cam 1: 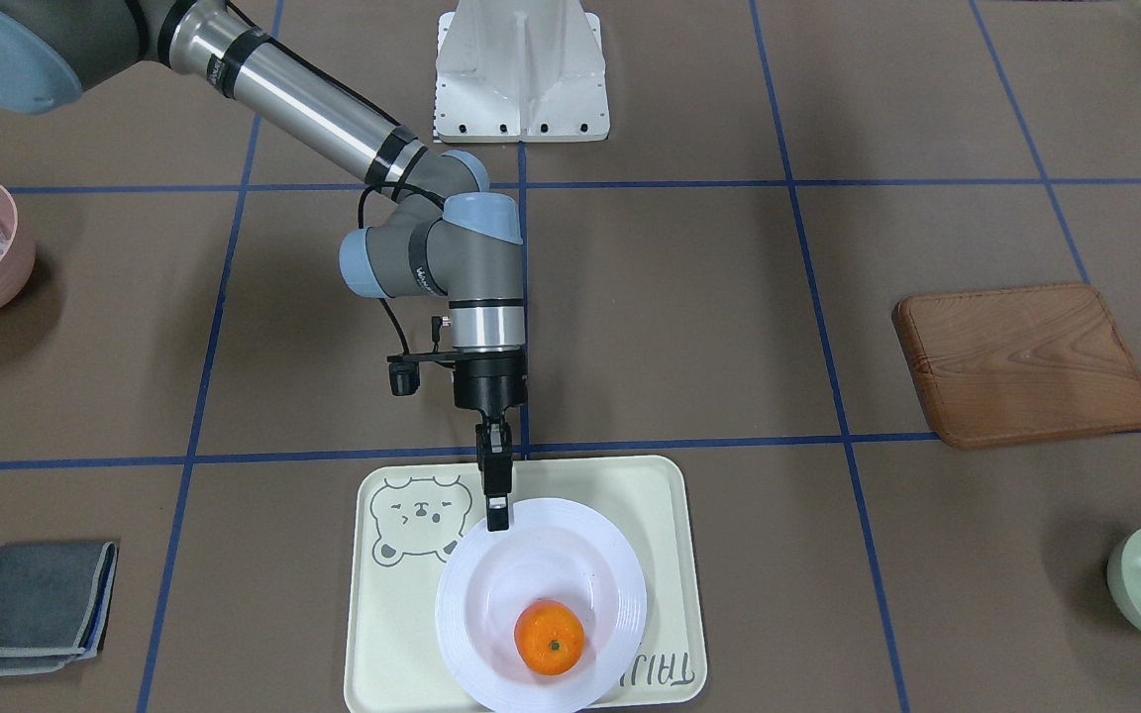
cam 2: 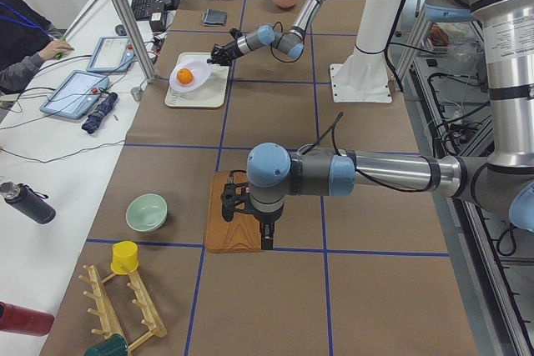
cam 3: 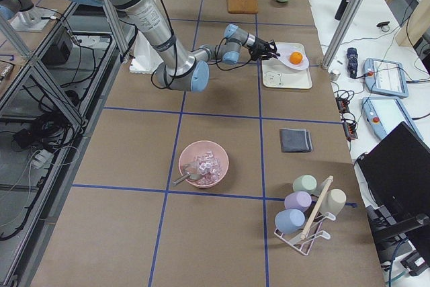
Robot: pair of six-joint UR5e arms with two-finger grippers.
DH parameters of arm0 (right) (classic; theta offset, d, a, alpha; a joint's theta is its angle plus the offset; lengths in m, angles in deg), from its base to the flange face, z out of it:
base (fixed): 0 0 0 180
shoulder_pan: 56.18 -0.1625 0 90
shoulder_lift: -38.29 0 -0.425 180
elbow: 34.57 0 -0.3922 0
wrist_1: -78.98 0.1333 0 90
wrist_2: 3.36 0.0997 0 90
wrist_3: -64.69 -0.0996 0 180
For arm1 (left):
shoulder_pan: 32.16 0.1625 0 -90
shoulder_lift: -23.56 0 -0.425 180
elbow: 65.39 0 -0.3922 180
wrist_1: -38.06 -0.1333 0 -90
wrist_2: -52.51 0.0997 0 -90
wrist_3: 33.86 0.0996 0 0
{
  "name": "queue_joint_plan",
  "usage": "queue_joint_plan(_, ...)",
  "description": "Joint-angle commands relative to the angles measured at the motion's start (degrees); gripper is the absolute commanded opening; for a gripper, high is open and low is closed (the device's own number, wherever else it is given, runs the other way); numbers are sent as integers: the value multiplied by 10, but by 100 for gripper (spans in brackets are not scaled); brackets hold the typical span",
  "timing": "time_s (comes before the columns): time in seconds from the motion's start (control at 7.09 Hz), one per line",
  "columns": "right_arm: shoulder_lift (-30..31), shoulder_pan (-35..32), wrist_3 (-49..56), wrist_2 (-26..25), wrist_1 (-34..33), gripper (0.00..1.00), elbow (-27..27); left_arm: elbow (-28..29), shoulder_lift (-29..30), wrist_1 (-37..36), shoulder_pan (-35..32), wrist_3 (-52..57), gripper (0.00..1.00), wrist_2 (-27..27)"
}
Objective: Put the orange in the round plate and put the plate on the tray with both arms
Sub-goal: 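Release the plate with the right gripper and lift away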
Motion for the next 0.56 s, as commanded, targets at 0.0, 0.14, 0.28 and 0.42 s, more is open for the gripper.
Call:
queue_joint_plan(0.0, 28, 12, 150, 26, -1, 100, 66, 2, 1, 1, 0, 1, 98, 1)
queue_joint_plan(0.14, 45, 12, 272, 70, -17, 100, 109, 1, 0, 1, -1, 1, 98, 1)
queue_joint_plan(0.28, 46, 12, 327, 88, -103, 100, 137, 1, 0, 1, -1, 1, 98, 1)
queue_joint_plan(0.42, 47, 11, 410, 126, -170, 100, 172, 1, 0, 0, -1, 1, 98, 1)
